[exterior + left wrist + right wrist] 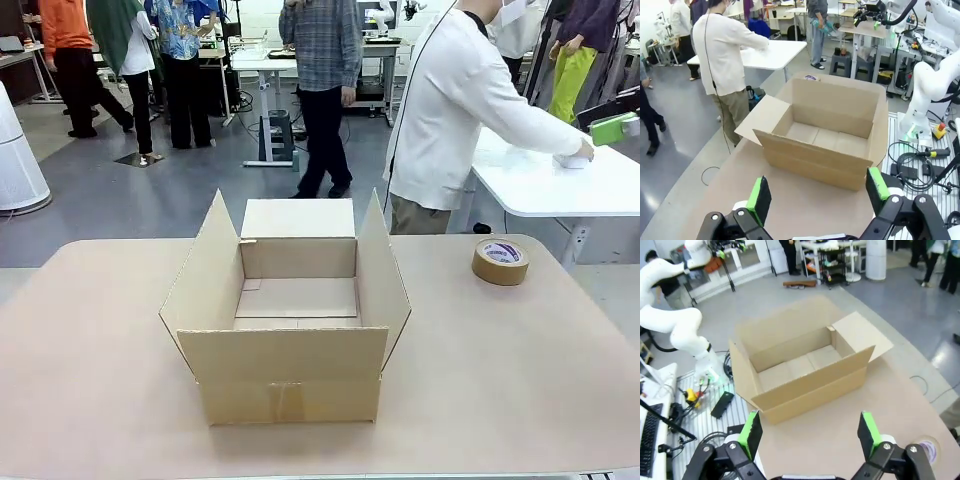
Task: Wrap the clocks to prevent damage.
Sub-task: Open the side flaps of the Package Box.
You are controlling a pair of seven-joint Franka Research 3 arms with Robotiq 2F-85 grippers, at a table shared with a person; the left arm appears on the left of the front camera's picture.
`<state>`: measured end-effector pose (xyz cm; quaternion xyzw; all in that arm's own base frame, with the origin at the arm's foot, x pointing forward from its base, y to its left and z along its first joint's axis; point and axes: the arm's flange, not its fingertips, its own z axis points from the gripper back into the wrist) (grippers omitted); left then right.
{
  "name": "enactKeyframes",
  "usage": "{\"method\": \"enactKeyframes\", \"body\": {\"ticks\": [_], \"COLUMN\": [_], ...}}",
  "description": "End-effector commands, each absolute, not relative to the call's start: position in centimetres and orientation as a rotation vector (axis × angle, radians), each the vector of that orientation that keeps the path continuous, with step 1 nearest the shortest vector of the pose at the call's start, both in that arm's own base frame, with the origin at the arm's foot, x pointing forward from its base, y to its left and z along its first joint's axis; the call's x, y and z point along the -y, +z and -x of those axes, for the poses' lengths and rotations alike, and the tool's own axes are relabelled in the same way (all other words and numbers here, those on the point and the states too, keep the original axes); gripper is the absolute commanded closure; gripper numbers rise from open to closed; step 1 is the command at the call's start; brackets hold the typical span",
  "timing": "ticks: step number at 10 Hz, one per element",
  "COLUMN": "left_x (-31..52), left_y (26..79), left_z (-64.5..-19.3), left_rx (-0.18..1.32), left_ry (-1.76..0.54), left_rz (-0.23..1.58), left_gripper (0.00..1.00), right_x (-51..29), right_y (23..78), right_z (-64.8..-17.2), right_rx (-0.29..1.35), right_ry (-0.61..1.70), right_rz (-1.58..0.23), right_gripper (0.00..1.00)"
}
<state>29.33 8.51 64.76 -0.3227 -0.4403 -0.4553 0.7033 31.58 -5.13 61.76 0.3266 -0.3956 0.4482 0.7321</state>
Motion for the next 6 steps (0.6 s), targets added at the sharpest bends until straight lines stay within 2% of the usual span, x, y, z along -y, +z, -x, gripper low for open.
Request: {"method": "enactKeyframes", "body": {"ticks": [1, 2, 3, 4, 5, 6], "left_x": [-8.31, -8.51, -8.31, -8.41, -8.49, -8.47], "left_y": [64.71, 64.76, 64.86, 64.89, 64.99, 65.04], "left_z": [-29.37, -29.33, -29.10, -28.66, -28.44, -28.43], "left_rx": [1.012, 0.980, 0.964, 0.964, 0.956, 0.953], "left_ry": [-1.032, -1.013, -1.025, -1.028, -1.034, -1.033], "left_rz": [0.730, 0.718, 0.716, 0.715, 0.709, 0.705], "left_gripper": [0.00, 0.00, 0.60, 0.60, 1.00, 0.64], "right_x": [4.80, 5.13, 5.11, 5.10, 5.06, 4.98], "right_y": [61.53, 61.76, 61.81, 61.93, 62.05, 62.08], "right_z": [-31.66, -31.58, -31.34, -31.13, -30.94, -30.87], "right_rx": [0.891, 0.870, 0.825, 0.825, 0.817, 0.809], "right_ry": [1.007, 0.986, 1.004, 1.006, 1.004, 1.005], "right_rz": [-0.727, -0.719, -0.704, -0.705, -0.700, -0.699], "right_gripper": [0.00, 0.00, 0.59, 0.60, 1.00, 0.65]}}
